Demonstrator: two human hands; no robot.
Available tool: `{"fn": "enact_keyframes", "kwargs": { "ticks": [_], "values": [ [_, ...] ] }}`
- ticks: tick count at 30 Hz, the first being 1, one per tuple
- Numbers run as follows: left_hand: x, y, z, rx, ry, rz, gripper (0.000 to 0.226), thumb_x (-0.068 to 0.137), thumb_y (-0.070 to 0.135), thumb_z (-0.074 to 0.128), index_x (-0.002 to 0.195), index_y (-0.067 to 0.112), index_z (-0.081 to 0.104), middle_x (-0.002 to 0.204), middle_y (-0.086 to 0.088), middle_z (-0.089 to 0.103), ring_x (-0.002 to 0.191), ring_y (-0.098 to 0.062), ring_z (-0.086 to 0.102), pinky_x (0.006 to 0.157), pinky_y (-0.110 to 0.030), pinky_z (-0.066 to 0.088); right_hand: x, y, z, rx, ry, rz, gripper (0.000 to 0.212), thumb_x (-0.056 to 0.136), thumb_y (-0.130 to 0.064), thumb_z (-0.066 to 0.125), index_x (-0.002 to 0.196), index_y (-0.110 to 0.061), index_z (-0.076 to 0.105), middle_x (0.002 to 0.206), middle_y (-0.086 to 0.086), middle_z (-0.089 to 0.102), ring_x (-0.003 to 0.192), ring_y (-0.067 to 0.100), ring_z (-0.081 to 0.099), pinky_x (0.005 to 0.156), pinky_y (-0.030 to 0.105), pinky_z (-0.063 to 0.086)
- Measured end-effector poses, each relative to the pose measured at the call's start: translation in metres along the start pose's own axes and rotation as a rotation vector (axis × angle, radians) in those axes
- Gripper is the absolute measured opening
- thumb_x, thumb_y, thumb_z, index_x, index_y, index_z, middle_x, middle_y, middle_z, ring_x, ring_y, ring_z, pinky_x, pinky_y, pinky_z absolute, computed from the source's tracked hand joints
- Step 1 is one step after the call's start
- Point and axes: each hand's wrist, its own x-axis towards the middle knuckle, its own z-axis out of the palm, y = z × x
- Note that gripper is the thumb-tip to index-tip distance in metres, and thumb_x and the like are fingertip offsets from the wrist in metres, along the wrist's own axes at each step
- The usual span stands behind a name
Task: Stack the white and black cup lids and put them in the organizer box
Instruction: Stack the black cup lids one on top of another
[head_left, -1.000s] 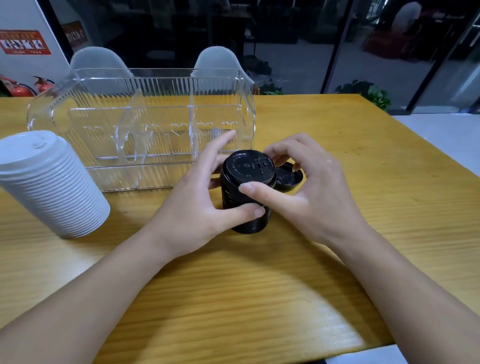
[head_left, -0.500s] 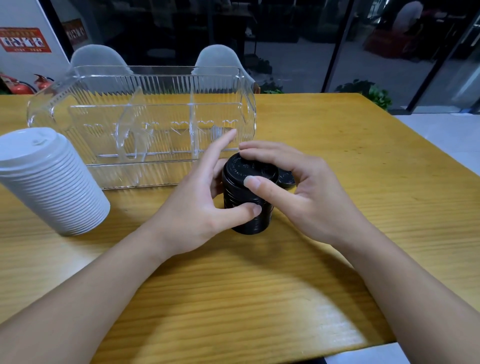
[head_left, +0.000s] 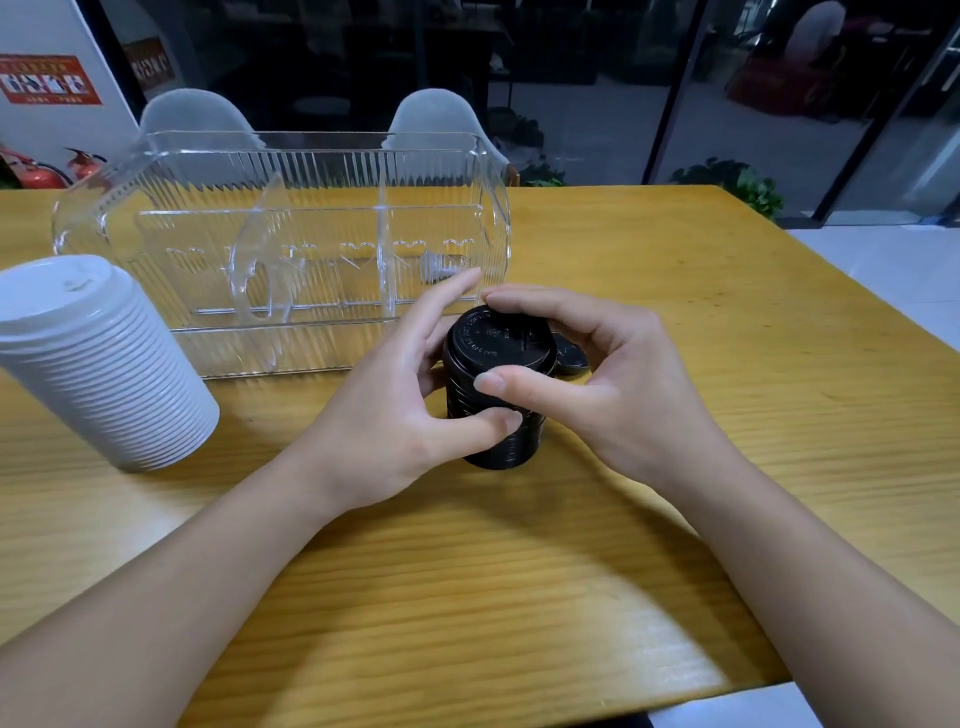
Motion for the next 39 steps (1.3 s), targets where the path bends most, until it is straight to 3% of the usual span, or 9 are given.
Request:
{"fn": "enact_keyframes", "kwargs": {
  "ticks": [4, 7, 11, 16, 24, 28, 31, 35, 39],
  "values": [
    [0.001, -0.001, -0.004, 0.044, 0.014, 0.035, 0.096, 0.09, 0.023, 0.099, 0.169, 0.038, 0.046, 0.159, 0.011, 0.066, 0.152, -0.018, 0.061, 0.128, -0.048, 0.048, 0.004, 0.004, -0.016, -0.021, 0.085, 0.026, 0.03, 0.105, -0.025, 0.078, 0.135, -0.022, 0.078, 0.133, -0.01, 0.08, 0.128, 0.009, 0.073, 0.109, 0.037, 0.059],
    [0.002, -0.002, -0.007, 0.075, 0.022, 0.051, 0.087, 0.089, 0.032, 0.095, 0.164, 0.04, 0.051, 0.158, 0.013, 0.066, 0.152, -0.018, 0.06, 0.128, -0.048, 0.048, 0.009, 0.023, -0.036, -0.354, 0.209, 0.143, 0.02, 0.106, -0.034, 0.077, 0.122, -0.026, 0.084, 0.116, -0.016, 0.08, 0.11, 0.002, 0.072, 0.098, 0.03, 0.058],
    [0.003, -0.002, -0.007, 0.085, 0.029, 0.052, 0.086, 0.089, 0.034, 0.095, 0.163, 0.039, 0.052, 0.155, 0.014, 0.067, 0.151, -0.017, 0.061, 0.126, -0.048, 0.049, 0.01, 0.044, -0.041, -0.685, 0.002, 0.294, 0.024, 0.092, -0.049, 0.087, 0.112, -0.036, 0.083, 0.111, -0.018, 0.072, 0.113, 0.015, 0.065, 0.106, 0.044, 0.051],
    [0.002, -0.002, -0.008, 0.099, 0.031, 0.049, 0.085, 0.091, 0.033, 0.099, 0.162, 0.039, 0.052, 0.154, 0.015, 0.068, 0.149, -0.016, 0.062, 0.126, -0.048, 0.05, 0.011, 0.039, -0.036, -0.779, -0.044, 0.295, 0.016, 0.094, -0.042, 0.088, 0.107, -0.033, 0.084, 0.116, -0.013, 0.073, 0.117, 0.017, 0.058, 0.105, 0.035, 0.031],
    [0.002, -0.001, -0.007, 0.097, 0.032, 0.053, 0.089, 0.088, 0.034, 0.098, 0.164, 0.038, 0.051, 0.154, 0.016, 0.068, 0.15, -0.013, 0.062, 0.127, -0.046, 0.05, 0.01, 0.04, -0.03, -0.771, -0.008, 0.252, 0.008, 0.099, -0.038, 0.084, 0.095, -0.032, 0.082, 0.106, -0.012, 0.073, 0.109, 0.018, 0.06, 0.1, 0.036, 0.033],
    [0.002, -0.002, -0.008, 0.094, 0.038, 0.061, 0.093, 0.085, 0.037, 0.099, 0.164, 0.04, 0.05, 0.156, 0.015, 0.067, 0.151, -0.016, 0.061, 0.127, -0.047, 0.049, 0.01, 0.033, -0.035, -0.509, 0.212, 0.164, 0.012, 0.096, -0.031, 0.088, 0.087, -0.028, 0.08, 0.094, -0.01, 0.074, 0.087, 0.008, 0.06, 0.082, 0.023, 0.042],
    [0.0, -0.001, -0.007, 0.099, 0.024, 0.06, 0.095, 0.083, 0.042, 0.098, 0.165, 0.044, 0.049, 0.159, 0.017, 0.064, 0.153, -0.014, 0.059, 0.128, -0.048, 0.048, 0.011, 0.018, -0.04, -0.125, 0.323, 0.146, 0.011, 0.098, -0.027, 0.087, 0.089, -0.021, 0.084, 0.088, 0.004, 0.079, 0.079, 0.008, 0.063, 0.077, 0.025, 0.05],
    [-0.002, 0.005, -0.005, 0.108, 0.053, 0.085, 0.097, 0.087, 0.051, 0.092, 0.171, 0.043, 0.043, 0.167, 0.022, 0.057, 0.159, -0.007, 0.051, 0.133, -0.046, 0.042, 0.012, 0.007, -0.041, 0.249, 0.347, 0.146, 0.017, 0.102, -0.025, 0.081, 0.097, -0.008, 0.082, 0.085, 0.011, 0.076, 0.081, 0.02, 0.067, 0.082, 0.036, 0.053],
    [-0.004, 0.014, -0.005, 0.112, 0.116, 0.198, 0.092, 0.097, 0.038, 0.086, 0.175, 0.028, 0.039, 0.173, 0.014, 0.053, 0.164, -0.013, 0.047, 0.135, -0.049, 0.039, 0.012, 0.001, -0.037, 0.487, 0.313, 0.138, 0.021, 0.098, -0.025, 0.076, 0.099, -0.004, 0.076, 0.088, 0.011, 0.077, 0.08, 0.021, 0.069, 0.078, 0.031, 0.053]
  ]
}}
